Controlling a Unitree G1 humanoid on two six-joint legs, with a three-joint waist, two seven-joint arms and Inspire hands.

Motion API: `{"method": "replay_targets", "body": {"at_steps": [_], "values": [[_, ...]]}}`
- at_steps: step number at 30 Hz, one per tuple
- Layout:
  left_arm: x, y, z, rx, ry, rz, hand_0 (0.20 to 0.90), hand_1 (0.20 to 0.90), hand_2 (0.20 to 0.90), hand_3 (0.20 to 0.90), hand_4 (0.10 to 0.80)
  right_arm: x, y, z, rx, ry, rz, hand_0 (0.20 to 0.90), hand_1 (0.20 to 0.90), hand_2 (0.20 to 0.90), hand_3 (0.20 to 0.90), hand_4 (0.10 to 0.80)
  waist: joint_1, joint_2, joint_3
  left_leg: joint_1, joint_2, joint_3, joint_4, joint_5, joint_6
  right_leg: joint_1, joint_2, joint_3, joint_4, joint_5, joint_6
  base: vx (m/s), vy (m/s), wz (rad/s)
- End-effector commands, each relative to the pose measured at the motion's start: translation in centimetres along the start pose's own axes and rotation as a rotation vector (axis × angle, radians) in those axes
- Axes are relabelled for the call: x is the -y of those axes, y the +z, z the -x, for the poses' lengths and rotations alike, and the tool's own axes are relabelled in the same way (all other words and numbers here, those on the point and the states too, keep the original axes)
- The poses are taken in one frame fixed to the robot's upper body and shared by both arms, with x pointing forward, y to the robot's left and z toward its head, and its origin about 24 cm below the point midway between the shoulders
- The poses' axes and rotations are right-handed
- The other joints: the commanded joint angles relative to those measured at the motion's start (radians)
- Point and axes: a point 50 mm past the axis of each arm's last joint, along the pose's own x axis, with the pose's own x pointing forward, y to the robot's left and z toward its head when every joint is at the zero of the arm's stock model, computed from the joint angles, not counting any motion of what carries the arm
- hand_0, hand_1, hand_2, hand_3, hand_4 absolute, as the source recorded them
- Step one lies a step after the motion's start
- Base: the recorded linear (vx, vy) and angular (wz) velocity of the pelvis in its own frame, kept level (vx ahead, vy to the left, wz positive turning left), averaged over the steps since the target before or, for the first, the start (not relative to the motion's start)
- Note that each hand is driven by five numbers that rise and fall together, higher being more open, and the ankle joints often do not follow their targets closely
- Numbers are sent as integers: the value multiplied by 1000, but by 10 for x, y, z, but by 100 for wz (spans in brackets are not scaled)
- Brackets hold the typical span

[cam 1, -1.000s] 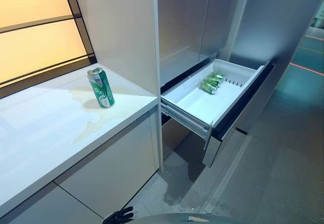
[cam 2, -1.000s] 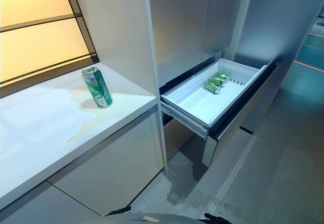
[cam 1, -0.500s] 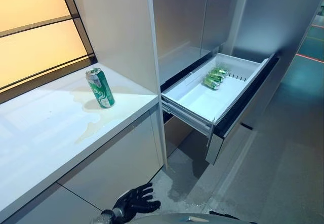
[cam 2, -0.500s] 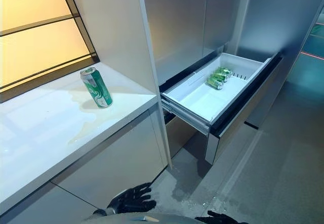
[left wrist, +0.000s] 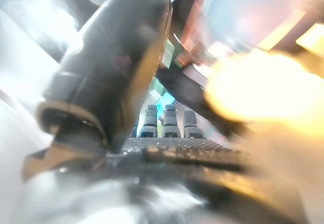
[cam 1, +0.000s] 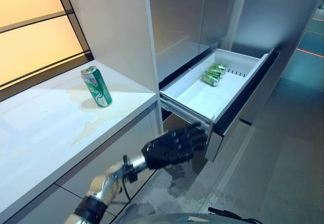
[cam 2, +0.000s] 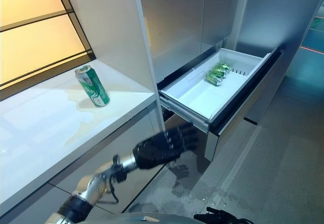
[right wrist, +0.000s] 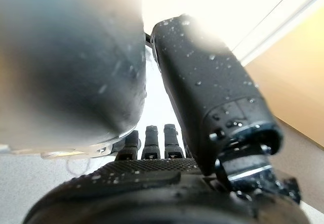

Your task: Put drinks into fridge and close the fridge

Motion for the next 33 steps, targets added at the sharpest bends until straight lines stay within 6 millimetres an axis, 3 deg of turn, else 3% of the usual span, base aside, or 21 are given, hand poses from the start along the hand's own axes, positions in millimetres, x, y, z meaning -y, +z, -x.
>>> {"method": "replay_targets", "body": {"at_steps": [1, 4, 9, 19, 33], "values": [[16, 87, -19, 351, 8, -277, 900, 900, 900, 900, 800, -20, -11, -6, -32, 55, -3, 900, 900, 900, 900, 800, -1, -34, -12, 31, -100, 5, 8, -125, 100, -6, 2, 0, 41, -11, 17, 0, 0, 0], [21, 127, -9, 485, 200, -547, 900, 900, 900, 900, 800, -22, -18, -6, -42, 55, -7, 900, 900, 900, 900, 800, -1, -39, -20, 34, -101, -2, 8, -124, 99, 3, 1, -5, 33, -11, 18, 0, 0, 0], [34, 183, 12, 726, 435, -832, 900, 900, 900, 900, 800, -23, -25, -6, -56, 58, -11, 900, 900, 900, 900, 800, 0, -49, -38, 34, -104, -12, 8, -122, 96, 12, 3, -14, 23, -16, 17, 32, -13, 2], [54, 224, 20, 915, 611, -1007, 900, 900, 900, 900, 800, -23, -26, -6, -76, 57, 6, 900, 900, 900, 900, 800, -12, -52, -55, 34, -101, -3, 8, -123, 94, 10, 9, -7, 29, -27, 9, 28, 4, 5], [27, 285, 65, 896, 993, -1162, 900, 900, 900, 900, 800, -9, -26, -2, -101, 33, 40, 900, 900, 900, 900, 800, -38, -34, -71, 37, -99, 26, 8, -123, 87, 0, 8, 9, 44, -34, 17, 41, 29, -6]]}}
